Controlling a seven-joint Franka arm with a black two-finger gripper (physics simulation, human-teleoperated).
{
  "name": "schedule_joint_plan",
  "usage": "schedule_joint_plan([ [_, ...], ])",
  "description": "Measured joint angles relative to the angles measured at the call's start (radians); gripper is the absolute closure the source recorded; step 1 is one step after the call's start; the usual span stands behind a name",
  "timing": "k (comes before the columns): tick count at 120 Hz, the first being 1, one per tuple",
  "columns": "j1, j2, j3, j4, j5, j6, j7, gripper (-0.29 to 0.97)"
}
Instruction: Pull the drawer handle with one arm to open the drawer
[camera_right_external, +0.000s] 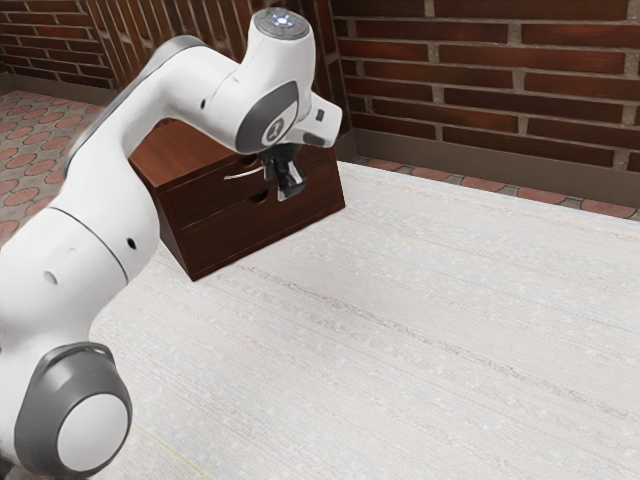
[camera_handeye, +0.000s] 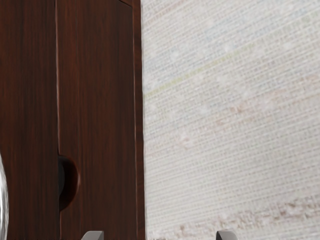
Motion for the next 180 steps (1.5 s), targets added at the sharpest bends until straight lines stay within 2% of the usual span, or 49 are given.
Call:
schedule_joint_plan([
  [27,0.068,0.032,0.003,0.032,0.004,0.042,-0.022,0.46],
  [88,0.127,0.103,0.000,0.050,0.004,0.213,-0.046,0.48],
  [116,0.114,0.101,-0.001,0.037,0.004,0.231,-0.050,0.63],
  [153,0.057,-0.080,-0.019,-0.246,-0.021,0.222,-0.063,0.76],
  [162,0.056,-0.140,-0.028,-0.324,-0.042,0.218,-0.064,0.70],
  [180,0.036,-0.212,-0.032,-0.416,-0.064,0.213,-0.069,0.73],
])
